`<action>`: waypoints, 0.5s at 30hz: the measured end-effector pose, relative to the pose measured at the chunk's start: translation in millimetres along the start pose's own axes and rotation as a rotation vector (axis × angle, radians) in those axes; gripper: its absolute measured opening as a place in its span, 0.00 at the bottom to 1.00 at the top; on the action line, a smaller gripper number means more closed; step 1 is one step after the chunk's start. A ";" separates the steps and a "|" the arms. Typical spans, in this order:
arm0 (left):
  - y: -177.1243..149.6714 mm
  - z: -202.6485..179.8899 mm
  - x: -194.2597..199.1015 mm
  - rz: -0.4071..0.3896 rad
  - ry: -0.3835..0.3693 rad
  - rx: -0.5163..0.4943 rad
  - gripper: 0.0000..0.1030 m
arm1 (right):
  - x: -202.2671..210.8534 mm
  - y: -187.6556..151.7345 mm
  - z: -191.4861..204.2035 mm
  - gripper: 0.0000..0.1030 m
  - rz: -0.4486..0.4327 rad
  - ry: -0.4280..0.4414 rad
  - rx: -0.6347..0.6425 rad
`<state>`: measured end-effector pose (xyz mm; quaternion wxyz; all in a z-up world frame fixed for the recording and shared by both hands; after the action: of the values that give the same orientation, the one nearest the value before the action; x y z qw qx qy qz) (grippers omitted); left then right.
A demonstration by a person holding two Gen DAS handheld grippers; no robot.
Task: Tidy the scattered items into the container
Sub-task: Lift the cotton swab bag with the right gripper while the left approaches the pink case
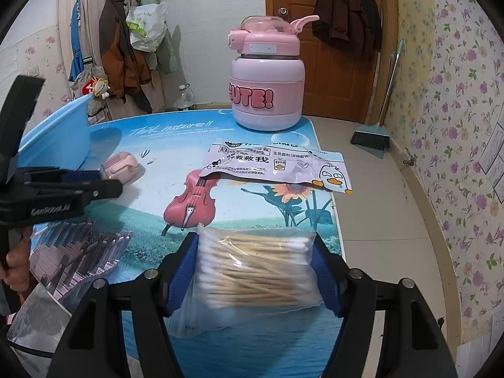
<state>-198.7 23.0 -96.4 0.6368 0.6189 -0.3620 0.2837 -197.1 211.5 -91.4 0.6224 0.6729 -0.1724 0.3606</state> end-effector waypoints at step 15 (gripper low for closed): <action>13.6 -1.2 6.1 -0.046 0.006 -0.006 0.58 | 2.2 -2.4 -0.4 0.68 0.004 0.009 -0.004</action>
<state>-206.0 24.7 -83.5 0.6460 0.6243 -0.3466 0.2699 -194.0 212.8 -91.6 0.6238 0.6697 -0.1720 0.3645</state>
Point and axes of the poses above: each gripper's, at about its wrist camera, not at the fingertips, and x roughly against the way its jaws point, z to its left, y to its top, the point moved 9 cm from there along -x, roughly the way its jaws point, and after that the axes turned 1 degree about y, right-handed, at the moved point
